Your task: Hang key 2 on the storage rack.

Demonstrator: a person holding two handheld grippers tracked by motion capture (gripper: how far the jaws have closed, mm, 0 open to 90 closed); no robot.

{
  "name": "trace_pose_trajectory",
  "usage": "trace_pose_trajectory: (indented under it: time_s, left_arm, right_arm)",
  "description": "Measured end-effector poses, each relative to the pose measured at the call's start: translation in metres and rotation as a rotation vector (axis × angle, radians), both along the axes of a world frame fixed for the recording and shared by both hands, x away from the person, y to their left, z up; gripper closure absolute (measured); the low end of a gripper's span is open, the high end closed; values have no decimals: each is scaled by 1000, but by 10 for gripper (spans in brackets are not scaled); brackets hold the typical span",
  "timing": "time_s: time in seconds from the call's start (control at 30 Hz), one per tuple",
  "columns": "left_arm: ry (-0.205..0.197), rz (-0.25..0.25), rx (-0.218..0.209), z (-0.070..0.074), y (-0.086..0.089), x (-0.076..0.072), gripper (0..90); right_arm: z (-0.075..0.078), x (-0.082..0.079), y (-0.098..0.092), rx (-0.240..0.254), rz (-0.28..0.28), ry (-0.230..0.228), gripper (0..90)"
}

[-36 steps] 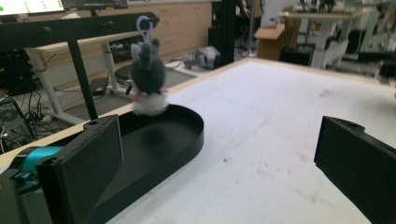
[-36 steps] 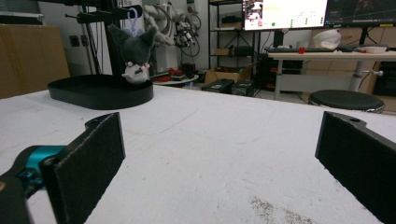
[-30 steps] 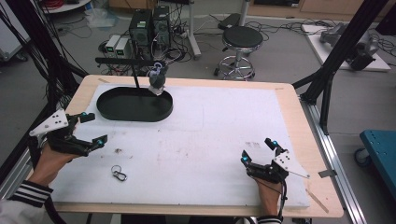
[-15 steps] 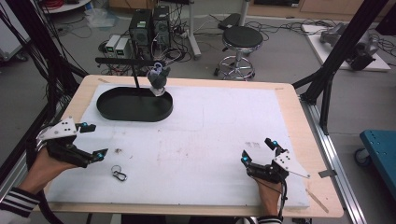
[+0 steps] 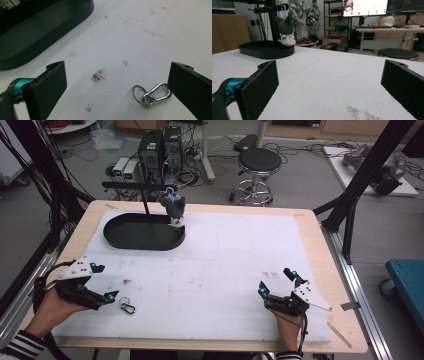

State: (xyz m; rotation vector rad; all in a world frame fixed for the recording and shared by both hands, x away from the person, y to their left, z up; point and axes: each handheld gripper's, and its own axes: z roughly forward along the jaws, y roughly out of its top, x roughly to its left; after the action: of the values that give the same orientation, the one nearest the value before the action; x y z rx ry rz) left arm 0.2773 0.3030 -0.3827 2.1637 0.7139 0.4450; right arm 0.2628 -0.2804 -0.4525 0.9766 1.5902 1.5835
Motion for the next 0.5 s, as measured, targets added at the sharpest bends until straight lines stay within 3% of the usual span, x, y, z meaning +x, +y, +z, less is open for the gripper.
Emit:
trace_pose_trajectory:
  time_s: [0.33, 0.5]
  left_arm:
    - [69, -26, 26, -19, -6, -2, 30]
    - [136, -72, 54, -23, -10, -2, 30]
  right_arm:
    - [0, 0, 0, 2, 0, 3, 6]
    - [0, 0, 0, 4, -1, 3, 6]
